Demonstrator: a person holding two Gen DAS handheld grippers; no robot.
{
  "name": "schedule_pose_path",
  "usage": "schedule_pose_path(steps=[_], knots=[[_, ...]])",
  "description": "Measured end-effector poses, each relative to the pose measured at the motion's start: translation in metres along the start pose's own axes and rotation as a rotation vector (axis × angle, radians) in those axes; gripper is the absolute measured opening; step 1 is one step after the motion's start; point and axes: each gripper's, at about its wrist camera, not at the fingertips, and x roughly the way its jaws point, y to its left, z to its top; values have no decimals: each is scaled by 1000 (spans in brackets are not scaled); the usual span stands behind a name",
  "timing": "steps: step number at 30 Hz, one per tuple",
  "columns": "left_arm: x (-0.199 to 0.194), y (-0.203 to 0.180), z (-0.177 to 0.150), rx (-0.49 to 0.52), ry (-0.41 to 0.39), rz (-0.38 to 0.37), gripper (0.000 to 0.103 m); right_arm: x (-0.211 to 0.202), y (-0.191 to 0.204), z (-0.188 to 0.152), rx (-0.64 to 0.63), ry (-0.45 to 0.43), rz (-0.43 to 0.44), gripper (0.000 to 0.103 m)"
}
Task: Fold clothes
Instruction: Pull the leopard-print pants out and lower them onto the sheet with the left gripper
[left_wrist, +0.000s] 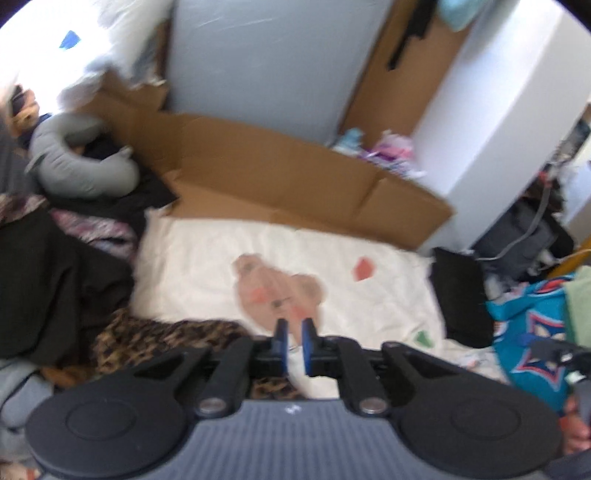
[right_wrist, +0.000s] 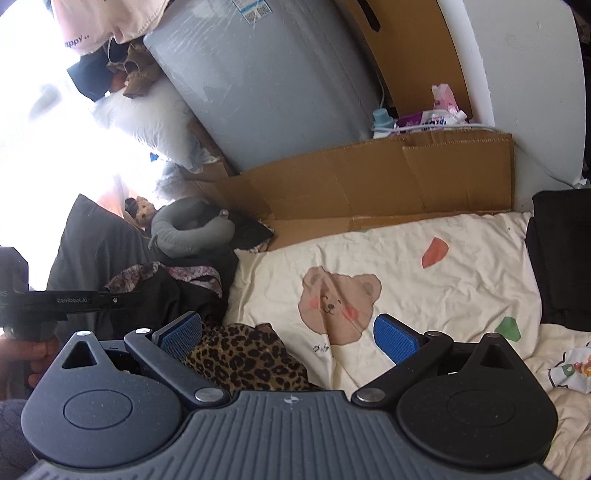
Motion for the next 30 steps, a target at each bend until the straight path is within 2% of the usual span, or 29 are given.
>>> schedule_pose_path(steps=[1, 4, 8, 10, 13, 20, 27, 29, 30], knots=[[4, 9, -5, -17, 10, 12, 27, 2, -1, -1, 3, 6, -3, 102], [19, 40, -19, -90, 37, 40, 44, 12, -5, -4, 22, 33, 2, 102], [37, 80, -37, -179, 60, 82, 53, 29, -2, -8, -12, 67, 21, 102], [46, 99, -42, -216, 60, 105, 63, 39, -1, -10, -23, 75, 19, 102], [58, 126, -48, -258, 51, 130, 68, 56, -3, -15, -5, 82, 23, 102], [101, 172, -65, -311, 57, 150, 72, 86, -9, -32, -4, 111, 14, 102], [136, 201, -89, -381, 45, 125, 72, 104, -29, -53, 30, 155, -27, 102], [144, 205, -96, -369, 26, 118, 68, 107, -31, -60, 24, 171, -40, 102], [146, 206, -99, -357, 19, 128, 55, 108, -30, -62, 14, 176, -44, 102]])
